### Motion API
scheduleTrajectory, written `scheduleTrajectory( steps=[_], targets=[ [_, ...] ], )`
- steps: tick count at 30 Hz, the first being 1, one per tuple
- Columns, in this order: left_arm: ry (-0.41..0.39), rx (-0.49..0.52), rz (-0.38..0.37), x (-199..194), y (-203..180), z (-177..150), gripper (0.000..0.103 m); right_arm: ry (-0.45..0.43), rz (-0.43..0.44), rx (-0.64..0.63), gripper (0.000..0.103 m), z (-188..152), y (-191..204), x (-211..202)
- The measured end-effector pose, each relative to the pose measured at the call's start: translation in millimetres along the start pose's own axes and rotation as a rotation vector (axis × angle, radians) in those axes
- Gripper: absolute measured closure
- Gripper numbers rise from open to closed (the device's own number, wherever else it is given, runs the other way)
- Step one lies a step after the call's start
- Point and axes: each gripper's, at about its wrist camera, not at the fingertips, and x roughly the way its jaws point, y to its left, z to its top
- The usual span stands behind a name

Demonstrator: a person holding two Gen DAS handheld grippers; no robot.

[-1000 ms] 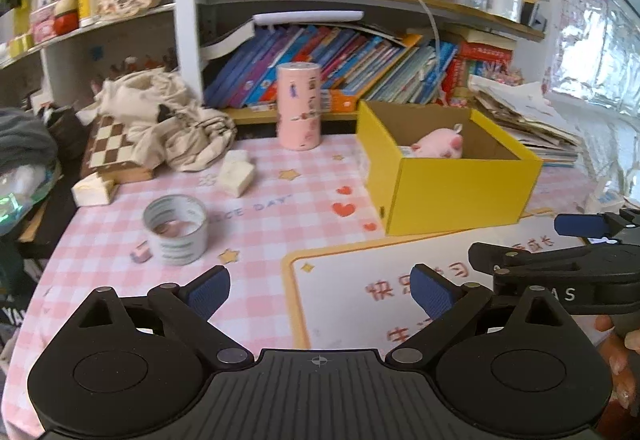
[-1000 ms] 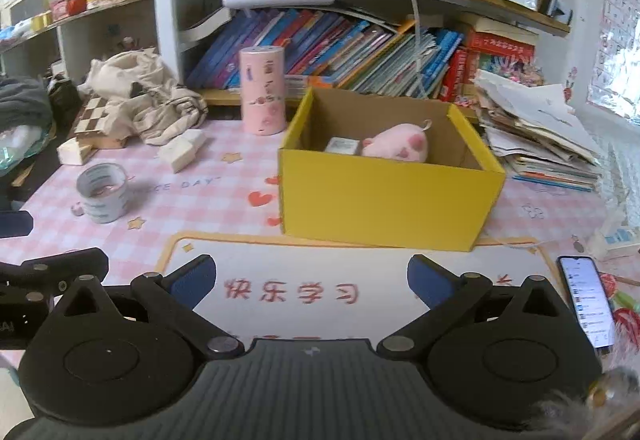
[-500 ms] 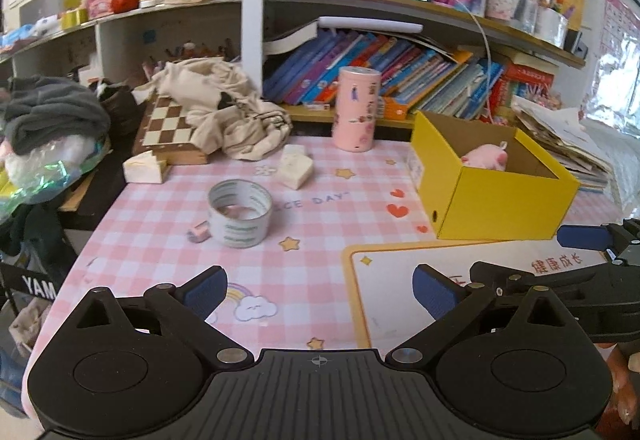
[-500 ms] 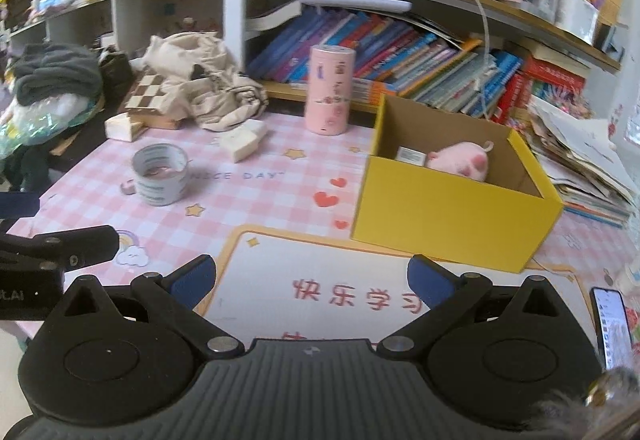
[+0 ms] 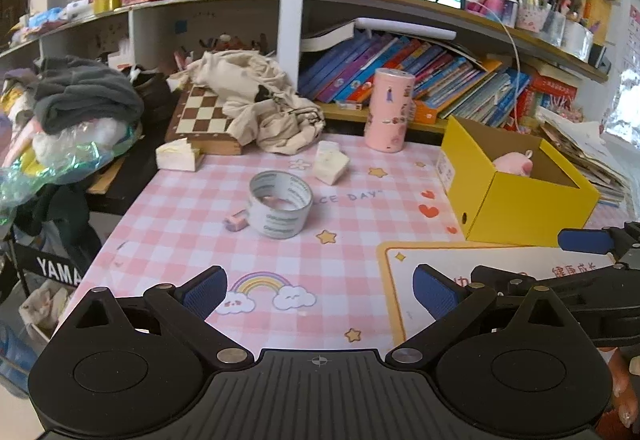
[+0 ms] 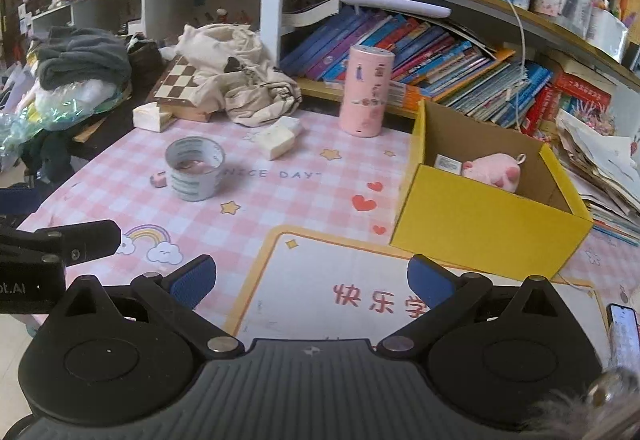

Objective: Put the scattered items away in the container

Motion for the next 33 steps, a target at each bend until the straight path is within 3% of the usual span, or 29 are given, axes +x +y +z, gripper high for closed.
scheduleTrajectory(
  steps=[11, 33],
  targets=[
    [0.022, -0.073, 0.044, 0.8, 21.9, -7.3, 0.002, 0.017, 0.041, -0.059, 0.0, 3.1, 21.1, 10.4],
    [0.041, -0.113, 0.065, 40.4, 24.1, 12.9, 0.002, 0.038, 0.07, -0.091, 0.0, 30.7, 10.4, 53.5]
  ],
)
